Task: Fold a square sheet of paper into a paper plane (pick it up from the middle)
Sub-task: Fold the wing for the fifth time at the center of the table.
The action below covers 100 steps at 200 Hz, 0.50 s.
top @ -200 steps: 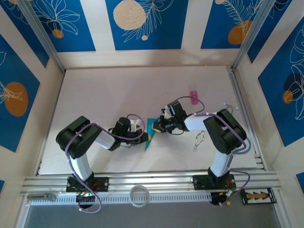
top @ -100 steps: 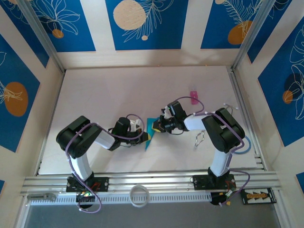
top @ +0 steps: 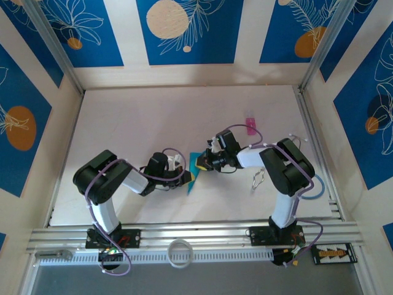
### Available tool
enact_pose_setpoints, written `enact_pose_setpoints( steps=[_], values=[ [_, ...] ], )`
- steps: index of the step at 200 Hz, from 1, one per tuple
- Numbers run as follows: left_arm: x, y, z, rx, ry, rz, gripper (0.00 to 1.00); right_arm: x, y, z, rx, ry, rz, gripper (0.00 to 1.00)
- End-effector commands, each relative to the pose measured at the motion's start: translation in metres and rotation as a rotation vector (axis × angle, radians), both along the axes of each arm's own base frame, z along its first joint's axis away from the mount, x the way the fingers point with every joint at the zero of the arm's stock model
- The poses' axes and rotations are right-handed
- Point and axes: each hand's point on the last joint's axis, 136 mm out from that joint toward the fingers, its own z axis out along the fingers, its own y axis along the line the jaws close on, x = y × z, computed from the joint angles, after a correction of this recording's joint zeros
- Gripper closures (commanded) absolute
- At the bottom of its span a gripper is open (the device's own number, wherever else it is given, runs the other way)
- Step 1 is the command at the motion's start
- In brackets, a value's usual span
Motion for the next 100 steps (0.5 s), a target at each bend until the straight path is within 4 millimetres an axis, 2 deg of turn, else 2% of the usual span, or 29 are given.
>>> enact_pose_setpoints(
  steps=[1, 56, 100],
  values=[
    [-0.009, 0.025, -0.040, 0.124, 0.112, 0.067, 1.00, 0.002, 0.004, 0.000, 0.018, 0.000, 0.031, 0.92],
    [-0.011, 0.027, -0.043, 0.142, 0.118, 0.061, 1.00, 0.006, 0.004, -0.013, 0.006, 0.028, 0.018, 0.92],
    [-0.014, 0.029, -0.045, 0.157, 0.120, 0.050, 1.00, 0.001, -0.002, -0.031, -0.039, 0.079, 0.000, 0.92]
  ],
)
